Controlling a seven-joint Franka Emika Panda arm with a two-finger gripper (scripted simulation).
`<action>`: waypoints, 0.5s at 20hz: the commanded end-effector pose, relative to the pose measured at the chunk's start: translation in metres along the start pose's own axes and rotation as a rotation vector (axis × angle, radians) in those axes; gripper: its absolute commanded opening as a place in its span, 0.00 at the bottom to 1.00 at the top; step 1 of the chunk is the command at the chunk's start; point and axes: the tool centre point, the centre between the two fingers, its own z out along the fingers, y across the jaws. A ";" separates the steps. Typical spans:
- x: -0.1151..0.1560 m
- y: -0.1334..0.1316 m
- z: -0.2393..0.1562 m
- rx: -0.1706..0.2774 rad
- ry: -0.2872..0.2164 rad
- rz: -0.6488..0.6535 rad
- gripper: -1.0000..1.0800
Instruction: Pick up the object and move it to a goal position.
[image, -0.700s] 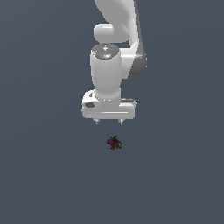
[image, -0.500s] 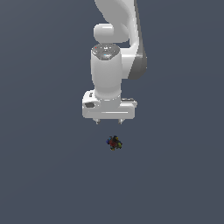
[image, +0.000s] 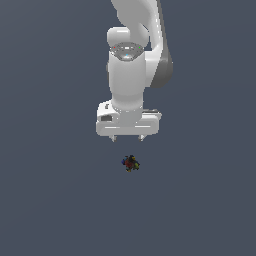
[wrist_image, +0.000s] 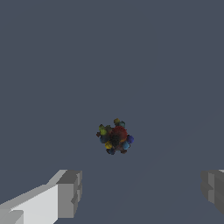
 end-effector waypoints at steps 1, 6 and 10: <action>0.000 0.000 0.001 0.000 -0.001 -0.002 0.96; 0.001 0.000 0.009 -0.001 -0.008 -0.032 0.96; 0.002 -0.002 0.024 -0.002 -0.021 -0.084 0.96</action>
